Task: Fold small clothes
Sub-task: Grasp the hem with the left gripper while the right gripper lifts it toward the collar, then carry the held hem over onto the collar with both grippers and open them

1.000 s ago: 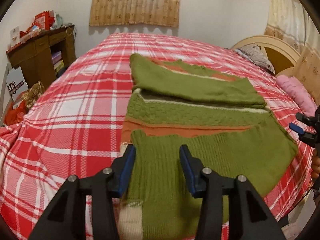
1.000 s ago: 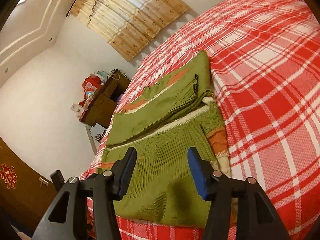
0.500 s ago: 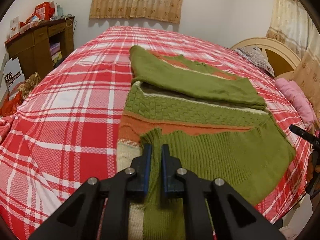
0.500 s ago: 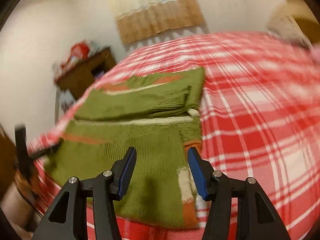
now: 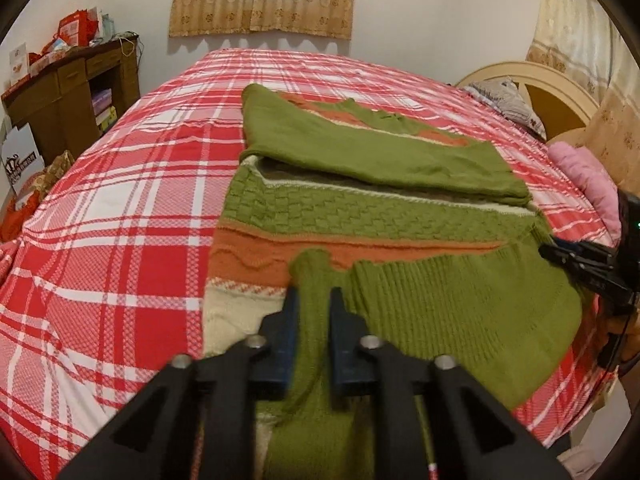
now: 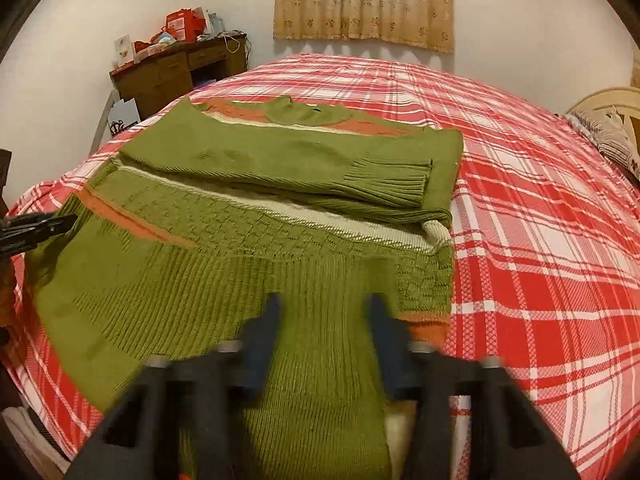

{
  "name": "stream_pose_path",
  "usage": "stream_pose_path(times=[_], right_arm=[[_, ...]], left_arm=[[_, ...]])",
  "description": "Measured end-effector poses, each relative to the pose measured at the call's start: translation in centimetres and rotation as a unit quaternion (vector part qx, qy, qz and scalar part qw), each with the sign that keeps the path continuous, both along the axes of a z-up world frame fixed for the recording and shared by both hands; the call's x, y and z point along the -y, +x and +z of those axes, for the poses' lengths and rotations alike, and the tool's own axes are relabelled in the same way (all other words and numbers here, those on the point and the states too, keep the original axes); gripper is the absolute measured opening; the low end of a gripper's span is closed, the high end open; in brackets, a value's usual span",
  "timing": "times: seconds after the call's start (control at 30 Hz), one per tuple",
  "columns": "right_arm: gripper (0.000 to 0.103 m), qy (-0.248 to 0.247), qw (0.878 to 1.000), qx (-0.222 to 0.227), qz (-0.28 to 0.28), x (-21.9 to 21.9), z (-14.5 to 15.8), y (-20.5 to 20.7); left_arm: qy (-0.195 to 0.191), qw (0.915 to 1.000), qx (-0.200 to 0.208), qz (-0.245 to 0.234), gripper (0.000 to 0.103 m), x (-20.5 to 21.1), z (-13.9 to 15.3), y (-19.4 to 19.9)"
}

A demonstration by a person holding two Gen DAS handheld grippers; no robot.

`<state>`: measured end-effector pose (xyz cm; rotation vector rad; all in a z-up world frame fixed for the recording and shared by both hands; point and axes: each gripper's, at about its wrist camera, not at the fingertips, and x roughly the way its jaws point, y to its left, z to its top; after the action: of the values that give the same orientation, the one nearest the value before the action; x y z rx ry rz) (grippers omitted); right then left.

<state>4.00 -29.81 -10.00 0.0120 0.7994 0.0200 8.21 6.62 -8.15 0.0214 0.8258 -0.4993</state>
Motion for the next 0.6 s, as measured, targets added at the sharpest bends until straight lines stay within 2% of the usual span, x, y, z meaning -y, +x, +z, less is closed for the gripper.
stream_pose_path(times=[0.1, 0.3, 0.4, 0.6], right_arm=[[0.009, 0.027, 1.0, 0.005, -0.01, 0.6, 0.7, -0.7], [0.008, 0.038, 0.996, 0.072, -0.018, 0.3, 5.6, -2.6], [0.008, 0.042, 0.994, 0.095, -0.025, 0.4, 7.6, -2.4], [0.008, 0.041, 0.992, 0.115, -0.034, 1.0, 9.5, -0.8]], left_arm=[[-0.008, 0.9998, 0.001, 0.017, 0.01, -0.3, 0.6, -0.2], [-0.045, 0.9982, 0.018, 0.036, 0.01, -1.2, 3.9, 0.6], [-0.055, 0.9974, 0.026, 0.038, 0.01, -0.9, 5.3, 1.4], [-0.055, 0.9966, 0.033, 0.052, 0.01, 0.2, 6.7, 4.3]])
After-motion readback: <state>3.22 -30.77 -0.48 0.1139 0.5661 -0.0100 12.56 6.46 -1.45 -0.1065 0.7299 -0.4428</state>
